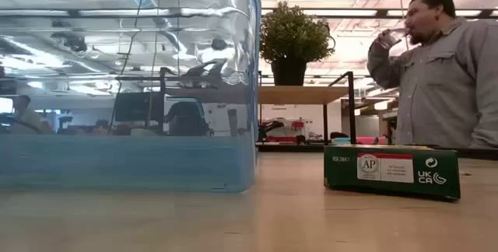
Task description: Pack school essentials
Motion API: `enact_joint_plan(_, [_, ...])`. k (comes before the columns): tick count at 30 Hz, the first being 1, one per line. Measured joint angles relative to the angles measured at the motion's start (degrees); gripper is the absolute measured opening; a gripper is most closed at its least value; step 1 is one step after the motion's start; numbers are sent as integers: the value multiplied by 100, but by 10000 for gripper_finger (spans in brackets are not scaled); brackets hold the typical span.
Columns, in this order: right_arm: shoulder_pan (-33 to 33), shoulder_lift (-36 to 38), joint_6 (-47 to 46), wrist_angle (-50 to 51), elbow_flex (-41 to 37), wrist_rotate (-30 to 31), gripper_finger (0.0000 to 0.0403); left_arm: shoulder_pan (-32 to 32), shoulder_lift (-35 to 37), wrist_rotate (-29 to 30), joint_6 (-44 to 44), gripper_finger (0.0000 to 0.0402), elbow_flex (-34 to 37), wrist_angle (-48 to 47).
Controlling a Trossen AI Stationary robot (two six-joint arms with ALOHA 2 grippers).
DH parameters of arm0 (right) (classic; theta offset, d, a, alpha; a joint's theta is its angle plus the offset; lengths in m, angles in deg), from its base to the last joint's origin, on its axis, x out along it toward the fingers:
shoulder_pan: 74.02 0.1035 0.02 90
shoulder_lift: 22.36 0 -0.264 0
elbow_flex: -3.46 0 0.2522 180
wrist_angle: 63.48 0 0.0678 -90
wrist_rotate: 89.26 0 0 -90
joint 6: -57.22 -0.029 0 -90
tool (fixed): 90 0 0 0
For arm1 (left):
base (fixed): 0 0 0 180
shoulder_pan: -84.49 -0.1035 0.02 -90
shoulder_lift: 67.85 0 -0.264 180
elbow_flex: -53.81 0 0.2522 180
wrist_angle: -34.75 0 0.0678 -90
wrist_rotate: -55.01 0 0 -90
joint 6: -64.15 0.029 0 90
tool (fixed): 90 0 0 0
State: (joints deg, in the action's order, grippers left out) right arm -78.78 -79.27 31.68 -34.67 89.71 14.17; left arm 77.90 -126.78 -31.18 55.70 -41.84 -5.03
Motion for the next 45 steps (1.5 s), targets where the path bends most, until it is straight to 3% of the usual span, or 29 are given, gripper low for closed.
enact_joint_plan(21, [0,0,-170,7,0,-41,28,2,0,0,37,13,0,-33])
enact_joint_plan(27, [0,-1,-144,98,0,-119,28,2,0,13,24,13,-2,-524])
enact_joint_plan(33, [2,-362,-293,914,2,-687,28,3,-93,44,-169,15,2,-1199])
enact_joint_plan(40, [5,-1032,-920,2665,2,-1290,33,85,-147,42,-230,16,-4,-1083])
enact_joint_plan(45, [37,-1459,-1389,4015,2,-1992,83,83,-144,44,-295,15,-4,-1006])
